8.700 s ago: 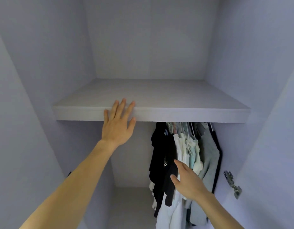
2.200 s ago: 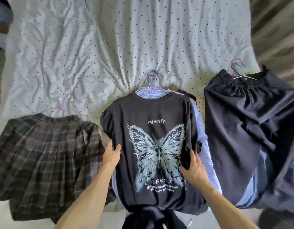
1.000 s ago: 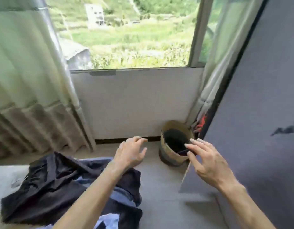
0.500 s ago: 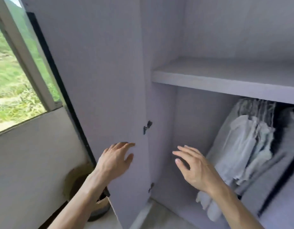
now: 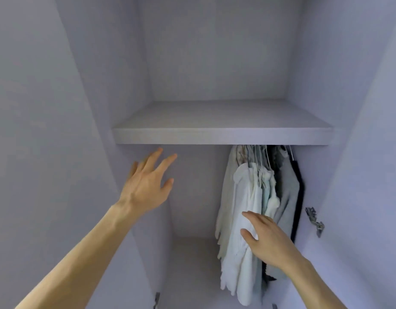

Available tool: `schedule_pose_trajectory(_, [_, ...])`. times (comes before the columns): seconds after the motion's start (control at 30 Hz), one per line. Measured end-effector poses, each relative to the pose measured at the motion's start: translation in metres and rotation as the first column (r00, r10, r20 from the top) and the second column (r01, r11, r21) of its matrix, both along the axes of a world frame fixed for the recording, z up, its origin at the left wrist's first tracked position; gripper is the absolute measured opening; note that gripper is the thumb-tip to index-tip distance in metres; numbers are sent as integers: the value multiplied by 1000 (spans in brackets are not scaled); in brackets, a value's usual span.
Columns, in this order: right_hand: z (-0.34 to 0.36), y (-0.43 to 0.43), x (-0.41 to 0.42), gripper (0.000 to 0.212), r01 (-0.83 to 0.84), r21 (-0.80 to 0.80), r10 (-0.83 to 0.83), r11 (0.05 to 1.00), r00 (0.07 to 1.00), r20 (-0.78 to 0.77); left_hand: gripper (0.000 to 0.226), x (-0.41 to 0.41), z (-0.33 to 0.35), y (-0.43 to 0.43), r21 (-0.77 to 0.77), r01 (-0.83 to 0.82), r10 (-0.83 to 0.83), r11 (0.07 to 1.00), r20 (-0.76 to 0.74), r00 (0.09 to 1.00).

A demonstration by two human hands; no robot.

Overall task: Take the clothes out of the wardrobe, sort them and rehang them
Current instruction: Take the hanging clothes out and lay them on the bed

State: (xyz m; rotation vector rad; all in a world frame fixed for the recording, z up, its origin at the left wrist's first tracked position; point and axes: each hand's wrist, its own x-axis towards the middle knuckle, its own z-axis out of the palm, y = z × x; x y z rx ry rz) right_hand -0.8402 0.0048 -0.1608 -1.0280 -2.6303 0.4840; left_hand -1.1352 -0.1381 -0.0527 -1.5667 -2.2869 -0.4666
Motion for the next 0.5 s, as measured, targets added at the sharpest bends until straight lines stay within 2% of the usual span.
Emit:
schedule_pose_trajectory(0.13, [2, 45, -15, 60, 64, -53, -60, 997, 995, 75, 68, -17, 21, 55, 60, 35, -30, 998, -73, 997])
schedule_pose_trajectory(0.23, [4, 83, -31, 65, 113, -111, -101, 987, 988, 113, 69, -30, 27, 94, 97, 19, -14, 995, -59, 998])
schedule_pose_trajectory(0.43, [6, 154, -70, 73, 187, -153, -168, 970, 977, 132, 66, -56, 10, 160, 26, -75, 76, 997, -26, 997])
schedule_pose_trajectory(0.5, [2, 173, -83, 73, 206, -175, -182, 963, 973, 142, 64, -61, 1, 172, 66, -99, 101, 993, -33, 994])
